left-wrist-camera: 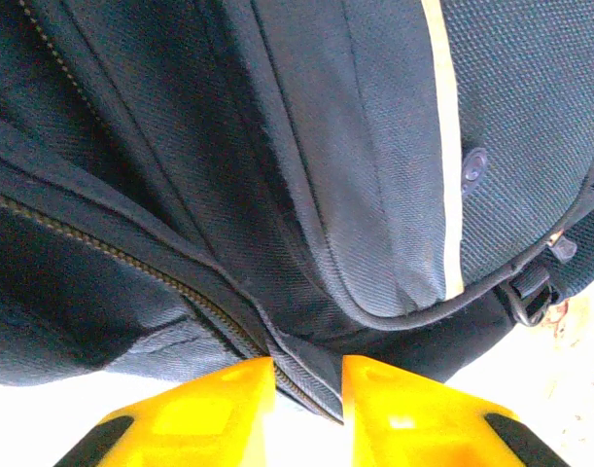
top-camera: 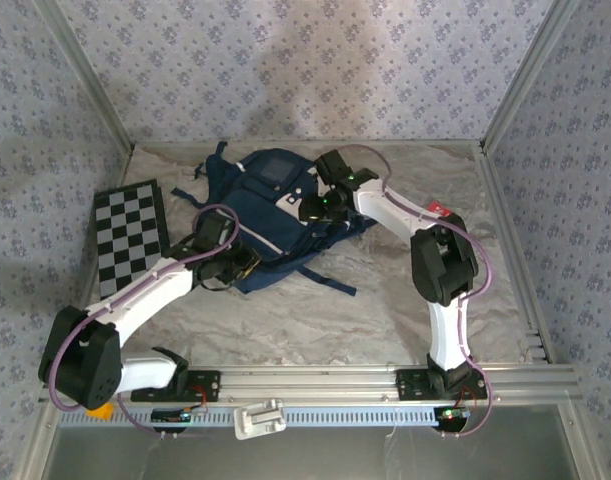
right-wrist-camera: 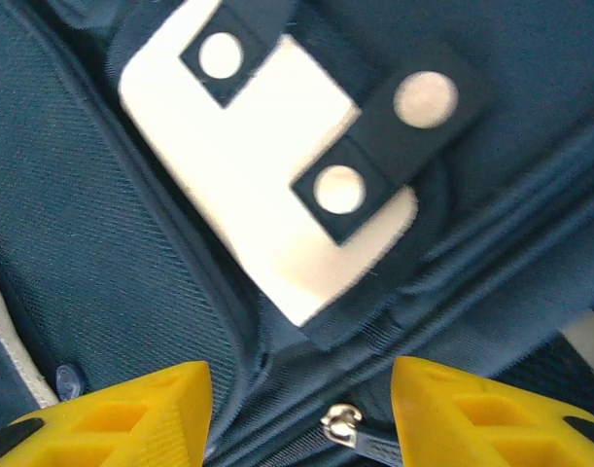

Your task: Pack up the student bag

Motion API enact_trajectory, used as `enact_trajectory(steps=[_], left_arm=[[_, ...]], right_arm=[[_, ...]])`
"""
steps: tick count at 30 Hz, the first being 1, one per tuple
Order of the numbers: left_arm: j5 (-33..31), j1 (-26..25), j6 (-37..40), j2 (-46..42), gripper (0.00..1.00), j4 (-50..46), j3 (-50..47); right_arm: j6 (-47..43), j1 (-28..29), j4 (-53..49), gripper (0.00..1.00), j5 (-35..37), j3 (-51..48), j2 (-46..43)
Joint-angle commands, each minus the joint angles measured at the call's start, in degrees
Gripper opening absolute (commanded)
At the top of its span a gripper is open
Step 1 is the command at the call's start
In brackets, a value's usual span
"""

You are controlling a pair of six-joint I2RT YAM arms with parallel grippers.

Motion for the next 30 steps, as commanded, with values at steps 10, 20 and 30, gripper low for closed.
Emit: enact_trajectory(steps=[10, 20, 30], left_arm=[[-1.1, -0.8, -2.2, -1.6, 0.24, 1.6, -4.9], [-1.4, -0.5, 0.4, 2.2, 0.23, 2.6, -6.9], [-1.3, 4.0, 7.9, 10.3, 0.21, 4.8, -4.0]], right_arm=[[-8.0, 2.6, -7.8, 0.53, -3.5, 12.1, 9.9], [-11.9, 3.2, -12.0, 0.43, -4.2, 15.7, 12.7], [-7.1, 3.7, -0.6, 0.00, -6.6, 3.9, 1.3]])
